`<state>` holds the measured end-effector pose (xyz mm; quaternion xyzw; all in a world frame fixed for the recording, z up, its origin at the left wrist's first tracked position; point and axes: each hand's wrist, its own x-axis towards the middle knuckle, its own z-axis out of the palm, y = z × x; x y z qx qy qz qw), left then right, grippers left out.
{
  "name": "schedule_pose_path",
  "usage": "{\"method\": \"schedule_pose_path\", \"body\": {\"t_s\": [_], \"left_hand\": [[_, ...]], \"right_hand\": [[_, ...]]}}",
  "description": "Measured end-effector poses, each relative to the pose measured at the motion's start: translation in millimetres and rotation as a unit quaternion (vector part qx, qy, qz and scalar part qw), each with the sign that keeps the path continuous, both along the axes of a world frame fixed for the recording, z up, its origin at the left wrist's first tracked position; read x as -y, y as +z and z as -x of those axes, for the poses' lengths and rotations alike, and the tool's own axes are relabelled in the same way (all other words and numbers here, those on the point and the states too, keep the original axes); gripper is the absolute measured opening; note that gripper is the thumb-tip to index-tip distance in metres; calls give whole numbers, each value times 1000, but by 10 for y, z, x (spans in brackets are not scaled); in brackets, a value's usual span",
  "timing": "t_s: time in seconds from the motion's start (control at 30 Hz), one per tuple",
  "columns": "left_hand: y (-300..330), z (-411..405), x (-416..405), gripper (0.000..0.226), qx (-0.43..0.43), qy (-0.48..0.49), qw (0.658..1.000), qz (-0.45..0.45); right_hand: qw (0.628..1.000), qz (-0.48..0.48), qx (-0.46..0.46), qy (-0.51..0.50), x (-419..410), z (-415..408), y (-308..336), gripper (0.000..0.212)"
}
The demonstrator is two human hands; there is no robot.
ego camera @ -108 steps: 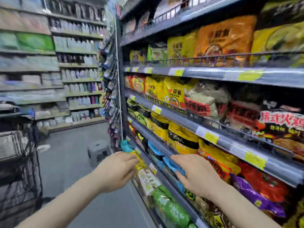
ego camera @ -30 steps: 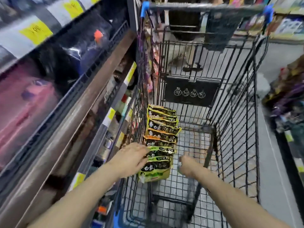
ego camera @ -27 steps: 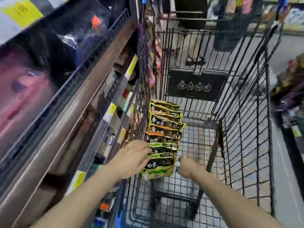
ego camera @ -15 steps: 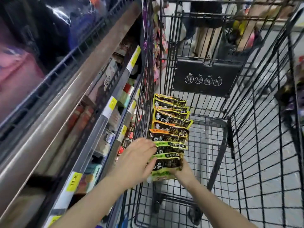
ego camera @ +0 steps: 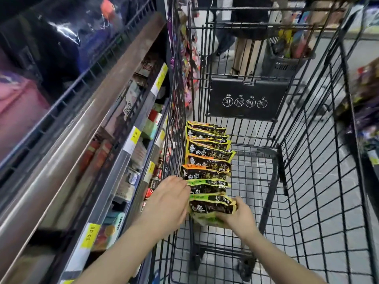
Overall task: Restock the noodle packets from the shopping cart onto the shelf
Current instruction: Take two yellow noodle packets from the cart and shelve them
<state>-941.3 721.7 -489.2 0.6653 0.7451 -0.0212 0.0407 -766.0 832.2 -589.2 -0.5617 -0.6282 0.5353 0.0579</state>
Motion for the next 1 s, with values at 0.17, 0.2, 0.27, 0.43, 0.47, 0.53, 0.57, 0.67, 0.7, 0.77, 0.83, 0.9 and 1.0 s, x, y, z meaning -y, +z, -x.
{"method": "schedule_pose_path", "body": {"t_s": [0.17,0.2,0.27,0.43,0.47,0.53,0.57,0.67,0.7,0.77,0.83,0.9,1.0], "left_hand": [[76,-261,-178,41,30,100,989,105],[45,-327,-236,38,70,134,982,110],[-88,-403,-342,37,126,172,969,128],[-609,-347,-546,71,97,219,952,193],[-699,-321,-571,77,77,213,954,198],[-829,-266,-606,80,31,199,958,202],[-879,-240,-619,80,9,195,959,206],[-1002,-186,-670,73,-83,159,962,205],[-1036,-177,-692,67,-103,154,963,197],[-1072,-182,-729,59,-109,165,963,181],[-1094,-170,-752,50,-89,181,963,179],[-1092,-154,-759,39,-80,176,963,186],[-1038,-159,-762,34,-51,152,966,202]], "right_hand": [[996,-53,-31,-61,-334,-251,373,25],[995,-67,-31,-73,-398,-306,460,25],[993,-83,-26,-86,-516,-406,600,26],[988,-83,-46,-122,-712,-621,743,27],[987,-83,-56,-123,-727,-652,759,25],[985,-84,-74,-129,-752,-701,787,22],[984,-87,-81,-134,-760,-720,803,22],[983,-87,-93,-133,-755,-751,828,24],[983,-85,-92,-131,-749,-759,819,24],[985,-82,-89,-127,-731,-772,815,25],[986,-72,-89,-124,-708,-783,807,25],[987,-64,-87,-123,-686,-791,801,26],[987,-55,-84,-126,-669,-807,799,29]]}}
